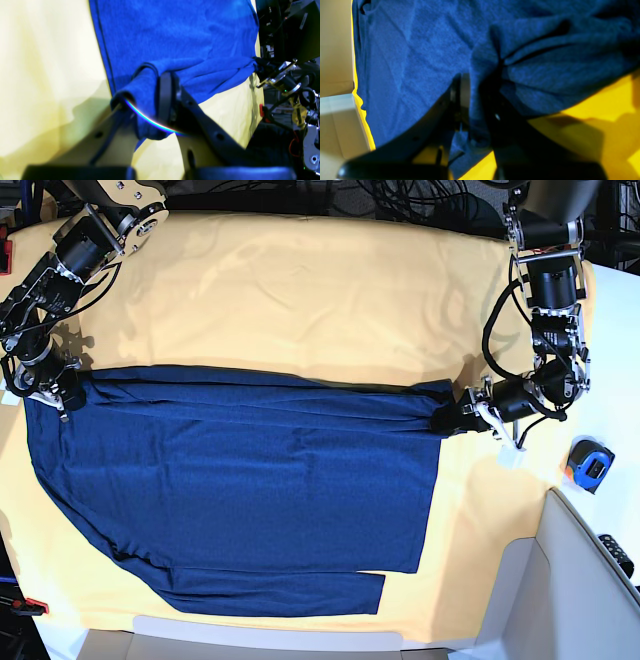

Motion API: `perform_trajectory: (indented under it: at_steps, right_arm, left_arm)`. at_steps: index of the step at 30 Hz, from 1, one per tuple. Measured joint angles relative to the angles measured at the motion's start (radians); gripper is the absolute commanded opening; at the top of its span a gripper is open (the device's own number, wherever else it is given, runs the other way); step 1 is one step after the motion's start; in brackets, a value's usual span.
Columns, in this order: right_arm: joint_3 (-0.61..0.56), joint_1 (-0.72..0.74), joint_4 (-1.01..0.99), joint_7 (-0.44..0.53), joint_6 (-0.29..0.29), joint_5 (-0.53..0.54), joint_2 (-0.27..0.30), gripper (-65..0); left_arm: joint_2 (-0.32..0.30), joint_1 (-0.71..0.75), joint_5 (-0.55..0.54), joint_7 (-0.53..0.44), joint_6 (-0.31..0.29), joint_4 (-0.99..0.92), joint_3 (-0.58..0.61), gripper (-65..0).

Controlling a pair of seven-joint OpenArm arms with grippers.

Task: Fold the T-shirt properly
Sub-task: 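Raise both grippers, lifting the shirt's shoulder edge off the table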

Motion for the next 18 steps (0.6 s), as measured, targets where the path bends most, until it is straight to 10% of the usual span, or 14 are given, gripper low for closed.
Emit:
perform_trajectory:
  at_steps: [18]
  right_arm:
    - [-0.058,0.028,-0.033,0.098,-0.006,-0.022,0.007,-63.4]
  left_arm:
    - [-0.003,0.003,-0.001,-0.11,0.0,0.002,0.041,-64.5]
